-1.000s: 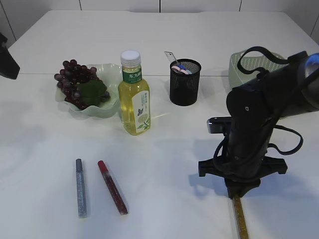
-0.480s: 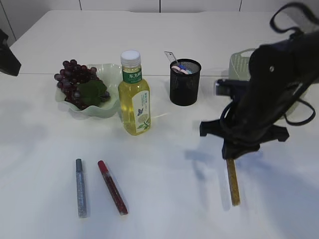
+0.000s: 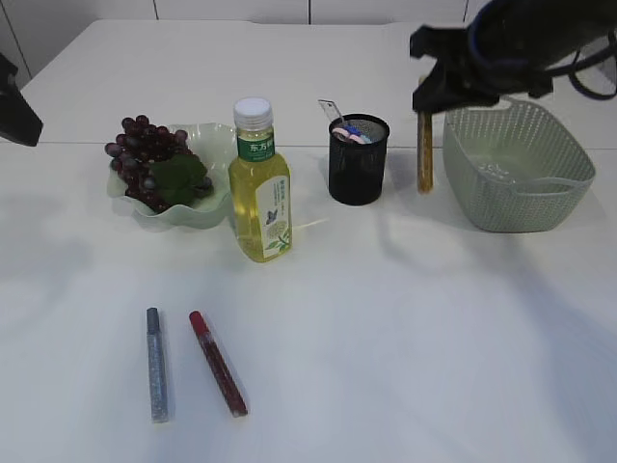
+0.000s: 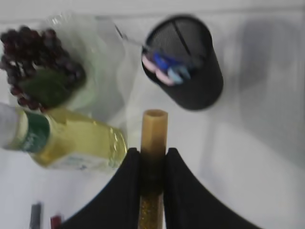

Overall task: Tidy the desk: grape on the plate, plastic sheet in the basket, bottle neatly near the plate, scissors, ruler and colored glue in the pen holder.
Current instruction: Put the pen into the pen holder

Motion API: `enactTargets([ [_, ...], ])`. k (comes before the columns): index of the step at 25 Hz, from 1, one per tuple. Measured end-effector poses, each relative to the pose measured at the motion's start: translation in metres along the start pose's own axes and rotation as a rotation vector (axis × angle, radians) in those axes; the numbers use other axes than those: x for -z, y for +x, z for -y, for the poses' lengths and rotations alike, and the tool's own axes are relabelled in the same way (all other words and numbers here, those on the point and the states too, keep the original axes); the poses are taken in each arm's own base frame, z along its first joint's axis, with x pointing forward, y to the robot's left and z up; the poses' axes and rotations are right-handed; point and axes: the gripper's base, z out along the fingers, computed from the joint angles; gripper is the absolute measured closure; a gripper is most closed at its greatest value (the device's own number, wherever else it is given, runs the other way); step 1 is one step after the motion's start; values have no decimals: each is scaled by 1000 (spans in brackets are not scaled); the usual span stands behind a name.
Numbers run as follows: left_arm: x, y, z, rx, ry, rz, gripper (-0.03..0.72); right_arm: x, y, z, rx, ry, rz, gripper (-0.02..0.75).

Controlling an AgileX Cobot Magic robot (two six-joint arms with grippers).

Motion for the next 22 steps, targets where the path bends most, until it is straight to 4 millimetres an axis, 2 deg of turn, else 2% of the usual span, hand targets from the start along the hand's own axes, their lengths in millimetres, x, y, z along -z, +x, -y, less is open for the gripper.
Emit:
enactTargets([
  [3,0,0,0,3,4,0,183,13,-25,-2,36,-51,132,640],
  [6,0,0,1,8,10,-1,183,10,-40,-4,75,-98,208,640],
  [15,0,0,1,10,13,-1,183,-47,-61,10,179,-159,361,643],
  [22,0,0,1,11,14,-1,183,-78,-75,20,299,-158,526,643],
])
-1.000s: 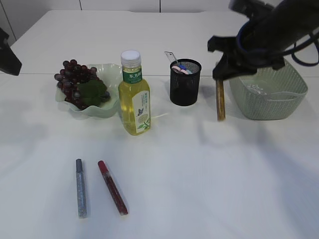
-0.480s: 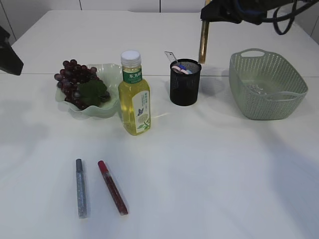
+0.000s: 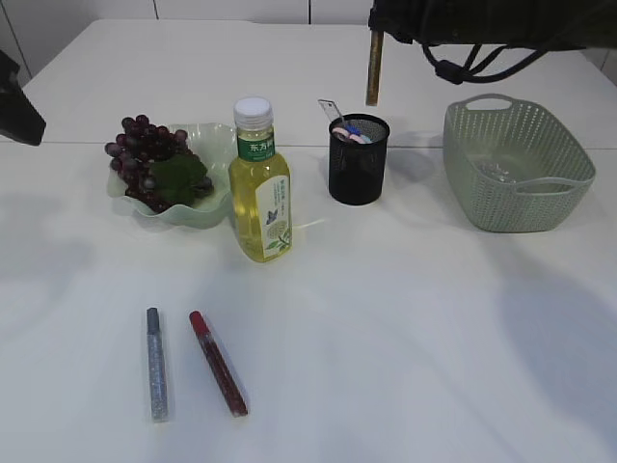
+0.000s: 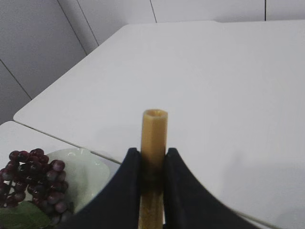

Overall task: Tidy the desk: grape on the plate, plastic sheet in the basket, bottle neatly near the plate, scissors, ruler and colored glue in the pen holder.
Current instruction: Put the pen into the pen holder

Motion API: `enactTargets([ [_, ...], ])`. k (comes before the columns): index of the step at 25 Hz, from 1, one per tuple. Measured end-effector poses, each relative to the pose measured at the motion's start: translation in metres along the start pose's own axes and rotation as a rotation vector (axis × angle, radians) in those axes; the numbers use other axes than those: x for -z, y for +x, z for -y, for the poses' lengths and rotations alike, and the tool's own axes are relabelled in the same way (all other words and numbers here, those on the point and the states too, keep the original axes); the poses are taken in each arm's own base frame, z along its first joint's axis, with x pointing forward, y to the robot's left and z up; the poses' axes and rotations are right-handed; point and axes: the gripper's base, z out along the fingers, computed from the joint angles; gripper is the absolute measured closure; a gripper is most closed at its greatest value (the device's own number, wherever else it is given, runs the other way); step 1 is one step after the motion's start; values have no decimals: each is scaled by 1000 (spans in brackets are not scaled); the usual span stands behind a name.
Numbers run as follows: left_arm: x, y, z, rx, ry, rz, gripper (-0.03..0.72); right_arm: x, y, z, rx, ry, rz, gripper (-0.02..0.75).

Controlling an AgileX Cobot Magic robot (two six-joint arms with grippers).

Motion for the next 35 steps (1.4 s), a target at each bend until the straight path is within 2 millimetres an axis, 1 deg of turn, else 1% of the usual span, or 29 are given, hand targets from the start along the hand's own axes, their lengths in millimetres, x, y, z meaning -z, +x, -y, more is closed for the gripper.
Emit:
enactTargets([
  [4,0,0,0,0,0,0,183,-14,12,9,65,12,41,643],
  [8,0,0,0,0,0,1,183,-26,32,18,116,28,22,643],
  [12,0,0,0,0,0,4,183,-34,50,24,116,29,-10,642],
  [14,0,-1,0,0,0,6,183,-38,58,26,109,30,-25,626],
  [17,0,-1,0,0,1,8,183,-39,61,26,108,18,-28,552],
  [20,0,-1,0,0,1,8,183,-39,60,23,110,-9,-22,412],
  [22,0,-1,0,0,1,10,183,-39,60,23,110,-15,-21,361],
  [25,0,-1,0,0,1,10,183,-35,51,20,94,-16,-4,335],
  [29,0,-1,0,0,1,10,183,-16,20,12,53,28,-9,330],
  [31,0,-1,0,0,1,11,183,-1,1,4,52,28,-35,329],
  [33,0,-1,0,0,1,11,183,15,-13,-7,36,6,-98,329],
  [35,0,-1,0,0,1,11,183,34,-23,-18,-10,0,-205,329],
])
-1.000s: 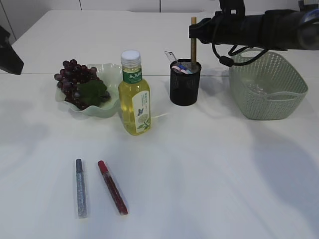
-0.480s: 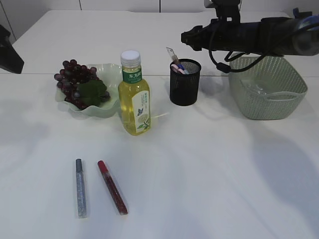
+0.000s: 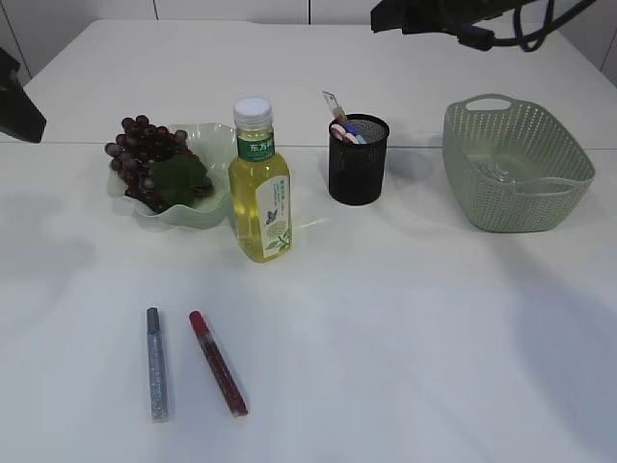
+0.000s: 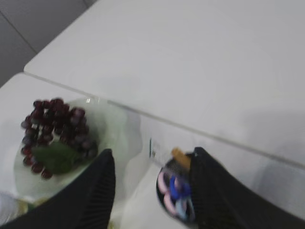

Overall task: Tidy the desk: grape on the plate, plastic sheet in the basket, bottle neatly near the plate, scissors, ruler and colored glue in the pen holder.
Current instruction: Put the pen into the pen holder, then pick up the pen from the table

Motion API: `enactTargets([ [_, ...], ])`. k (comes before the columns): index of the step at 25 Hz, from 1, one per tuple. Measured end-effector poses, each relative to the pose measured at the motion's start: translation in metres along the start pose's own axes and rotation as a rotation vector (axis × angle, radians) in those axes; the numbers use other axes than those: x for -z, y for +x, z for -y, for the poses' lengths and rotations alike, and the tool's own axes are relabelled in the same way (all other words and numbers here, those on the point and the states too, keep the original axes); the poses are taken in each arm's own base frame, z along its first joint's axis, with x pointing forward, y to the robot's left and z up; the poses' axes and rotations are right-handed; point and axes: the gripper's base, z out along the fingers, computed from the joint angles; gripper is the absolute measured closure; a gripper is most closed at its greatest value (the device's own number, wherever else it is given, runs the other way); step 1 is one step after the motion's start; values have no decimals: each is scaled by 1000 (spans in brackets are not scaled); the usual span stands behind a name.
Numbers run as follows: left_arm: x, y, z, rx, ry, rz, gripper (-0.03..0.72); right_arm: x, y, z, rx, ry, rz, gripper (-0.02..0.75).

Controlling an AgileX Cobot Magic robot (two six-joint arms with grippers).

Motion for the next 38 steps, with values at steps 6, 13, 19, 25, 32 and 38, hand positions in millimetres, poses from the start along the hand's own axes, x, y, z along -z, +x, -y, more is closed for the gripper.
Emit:
enactTargets([
  [6,0,0,0,0,0,-4,203,58,2,-17,-100,133,-366,346],
  [13,0,2,1,14,8,-27,255,96,5,-30,-141,223,-530,364],
  [19,-10,7,8,48,22,-95,261,108,40,-52,-118,266,-687,365],
  [25,-59,15,32,15,35,-249,262,102,90,-83,-70,210,-860,366],
  [32,-110,21,37,191,-29,-321,263,97,118,-94,-51,187,-948,366],
  [38,-146,30,35,318,-78,-372,263,96,118,-94,-48,188,-942,366],
])
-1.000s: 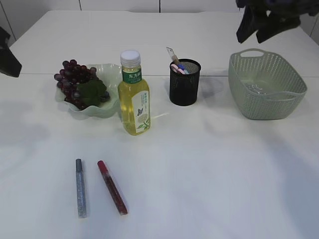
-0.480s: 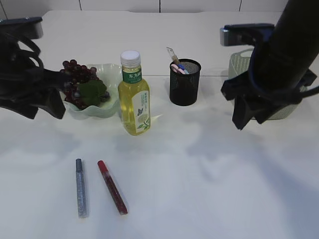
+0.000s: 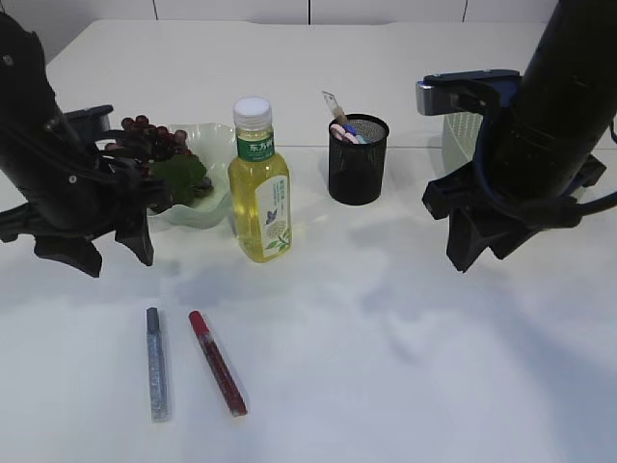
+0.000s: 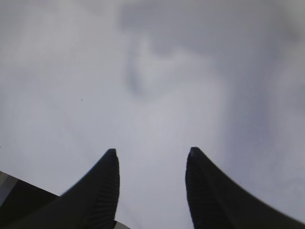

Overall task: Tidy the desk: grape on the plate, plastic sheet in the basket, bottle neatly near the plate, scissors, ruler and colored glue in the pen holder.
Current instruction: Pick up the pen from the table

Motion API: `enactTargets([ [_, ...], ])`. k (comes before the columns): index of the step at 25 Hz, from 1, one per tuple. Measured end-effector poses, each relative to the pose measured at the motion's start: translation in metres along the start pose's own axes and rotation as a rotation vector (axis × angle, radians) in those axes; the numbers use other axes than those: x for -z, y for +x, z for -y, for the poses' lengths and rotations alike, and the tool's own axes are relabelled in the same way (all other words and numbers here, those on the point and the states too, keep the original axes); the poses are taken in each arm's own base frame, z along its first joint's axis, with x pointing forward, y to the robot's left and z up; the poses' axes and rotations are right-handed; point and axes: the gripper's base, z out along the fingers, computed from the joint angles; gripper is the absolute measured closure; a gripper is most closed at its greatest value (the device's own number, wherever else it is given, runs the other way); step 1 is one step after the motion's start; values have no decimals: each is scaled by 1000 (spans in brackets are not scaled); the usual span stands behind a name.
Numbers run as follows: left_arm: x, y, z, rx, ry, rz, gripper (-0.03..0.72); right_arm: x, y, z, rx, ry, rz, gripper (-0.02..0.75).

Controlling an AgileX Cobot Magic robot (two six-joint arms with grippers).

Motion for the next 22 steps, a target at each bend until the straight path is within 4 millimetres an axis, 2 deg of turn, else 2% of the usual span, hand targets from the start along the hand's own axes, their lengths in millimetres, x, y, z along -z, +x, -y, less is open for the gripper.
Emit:
enactTargets([
  [4,-22,0,0,60,-27,-37,263,0,-1,0,0,1,9,367],
  [15,-72,14,15,71,-84,-121,263,0,-1,0,-1,3,13,367],
  [22,-81,12,14,76,-92,-102,263,0,-1,0,-1,3,16,370],
])
